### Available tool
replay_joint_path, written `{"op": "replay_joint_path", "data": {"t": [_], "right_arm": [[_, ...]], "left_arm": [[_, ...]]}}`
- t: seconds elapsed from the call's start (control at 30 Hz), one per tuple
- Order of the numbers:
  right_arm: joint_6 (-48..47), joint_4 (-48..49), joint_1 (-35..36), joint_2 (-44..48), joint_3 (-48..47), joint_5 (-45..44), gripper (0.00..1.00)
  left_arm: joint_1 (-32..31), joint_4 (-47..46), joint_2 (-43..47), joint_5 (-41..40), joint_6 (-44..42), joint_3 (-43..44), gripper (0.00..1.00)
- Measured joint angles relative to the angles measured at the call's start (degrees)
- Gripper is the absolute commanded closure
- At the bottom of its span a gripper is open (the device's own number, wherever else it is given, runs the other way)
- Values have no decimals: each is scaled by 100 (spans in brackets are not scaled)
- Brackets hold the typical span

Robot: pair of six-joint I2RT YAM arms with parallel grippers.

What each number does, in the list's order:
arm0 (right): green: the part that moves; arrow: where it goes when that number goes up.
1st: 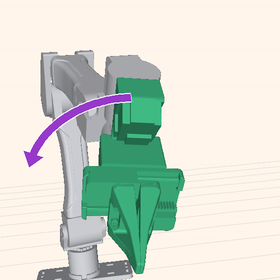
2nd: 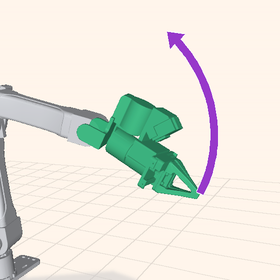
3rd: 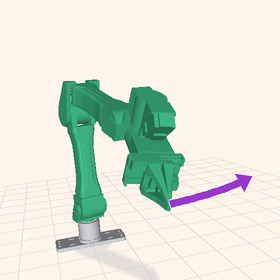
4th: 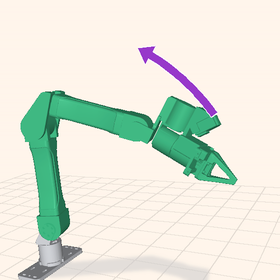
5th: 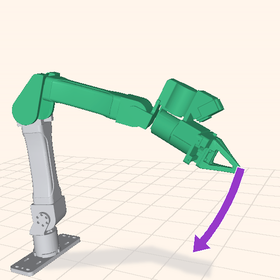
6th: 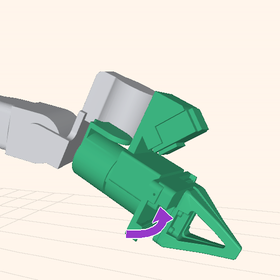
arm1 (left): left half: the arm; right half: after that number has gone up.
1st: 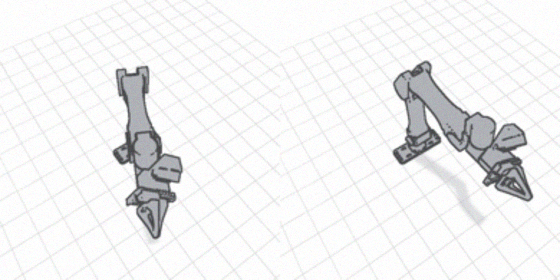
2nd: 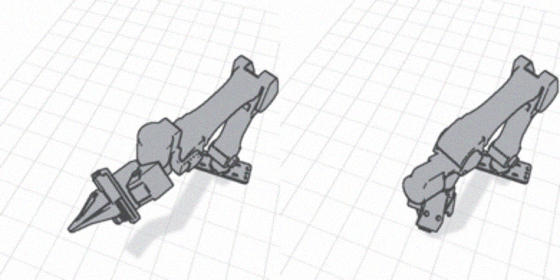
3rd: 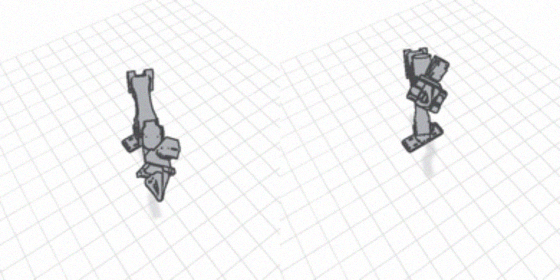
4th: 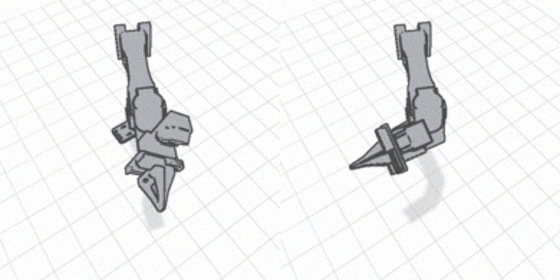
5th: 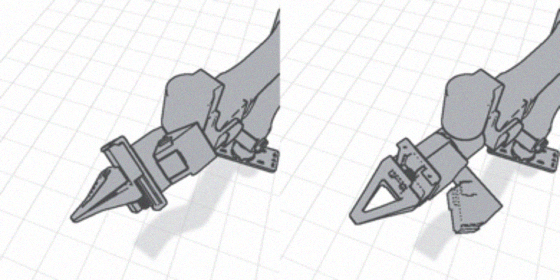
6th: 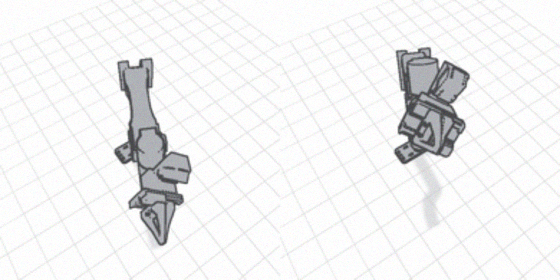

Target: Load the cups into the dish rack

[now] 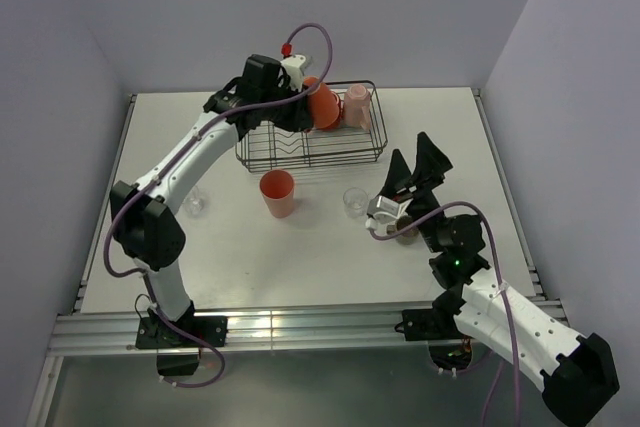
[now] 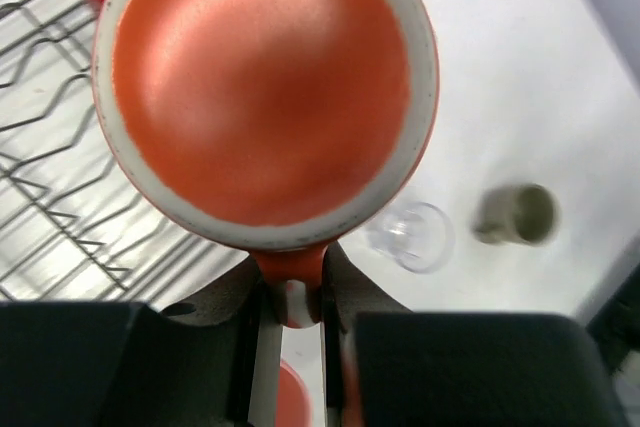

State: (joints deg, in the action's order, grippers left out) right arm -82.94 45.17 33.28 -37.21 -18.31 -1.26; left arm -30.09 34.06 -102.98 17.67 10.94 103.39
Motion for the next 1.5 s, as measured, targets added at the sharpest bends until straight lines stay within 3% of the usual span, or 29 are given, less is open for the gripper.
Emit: {"op": "replay_joint_path", "data": {"t": [0.53, 1.5], "right_arm": [[898, -728, -330, 109, 9, -776, 0], [1248, -1073, -468, 144, 9, -988, 0]], "left_arm": [[-238, -216, -1517, -1423, -481, 721, 100], [-457, -743, -2315, -1624, -743, 798, 100]]}}
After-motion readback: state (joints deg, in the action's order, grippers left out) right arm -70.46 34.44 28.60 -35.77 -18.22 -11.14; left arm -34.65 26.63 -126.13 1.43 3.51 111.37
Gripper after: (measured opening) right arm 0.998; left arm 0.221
